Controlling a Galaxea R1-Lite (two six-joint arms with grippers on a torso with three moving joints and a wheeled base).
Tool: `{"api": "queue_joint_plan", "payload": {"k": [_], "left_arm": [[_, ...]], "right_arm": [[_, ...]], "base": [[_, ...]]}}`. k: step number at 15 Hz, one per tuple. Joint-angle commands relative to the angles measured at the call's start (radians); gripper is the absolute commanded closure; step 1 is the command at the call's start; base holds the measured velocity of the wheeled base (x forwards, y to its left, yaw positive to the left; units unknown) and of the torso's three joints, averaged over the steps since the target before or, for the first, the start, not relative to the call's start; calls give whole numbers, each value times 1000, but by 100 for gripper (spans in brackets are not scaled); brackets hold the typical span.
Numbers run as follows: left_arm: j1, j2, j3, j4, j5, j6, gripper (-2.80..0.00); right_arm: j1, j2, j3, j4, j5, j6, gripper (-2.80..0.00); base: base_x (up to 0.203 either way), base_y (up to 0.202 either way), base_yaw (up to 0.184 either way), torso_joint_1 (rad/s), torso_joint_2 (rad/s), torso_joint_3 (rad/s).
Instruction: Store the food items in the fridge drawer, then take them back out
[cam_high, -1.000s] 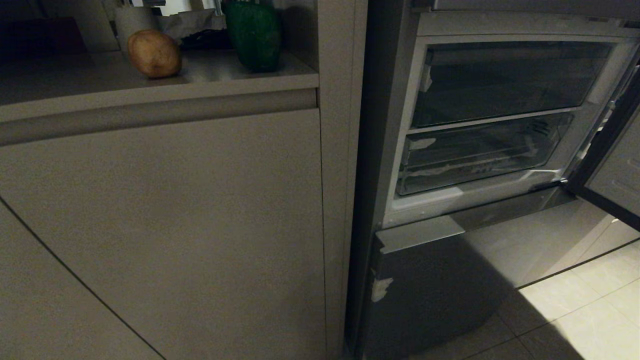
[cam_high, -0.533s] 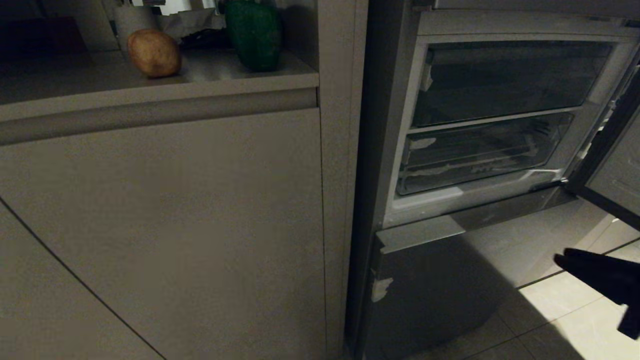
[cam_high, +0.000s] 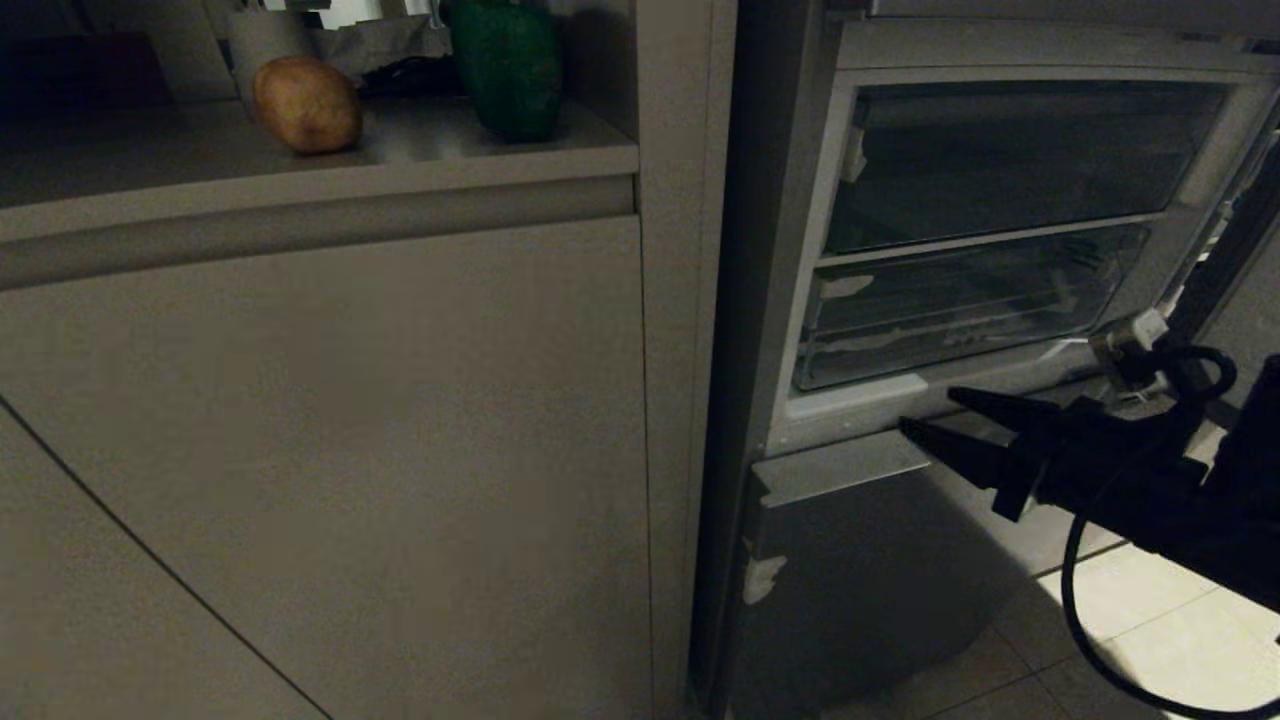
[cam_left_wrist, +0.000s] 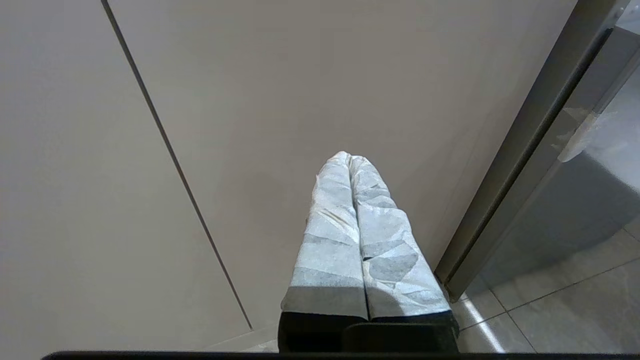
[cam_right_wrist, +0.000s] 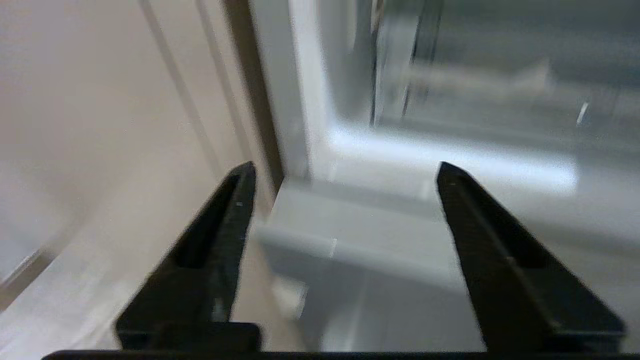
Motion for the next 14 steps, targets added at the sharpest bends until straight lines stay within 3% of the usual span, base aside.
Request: {"api": "queue_joint_plan", "payload": {"k": [1,6,14], "left_arm": [[0,2,0,0,0,0,0],[0,2,0,0,0,0,0],[0,2,0,0,0,0,0]], "right_arm": [[6,86,-26,-90,-6,-4,-280],[14,155,-163,-90,-118,-10,-280],[53,280,-308,-90,-207,-9,-280]], "base": [[0,0,0,0,0,0],[0,0,0,0,0,0],[0,0,0,0,0,0]]}}
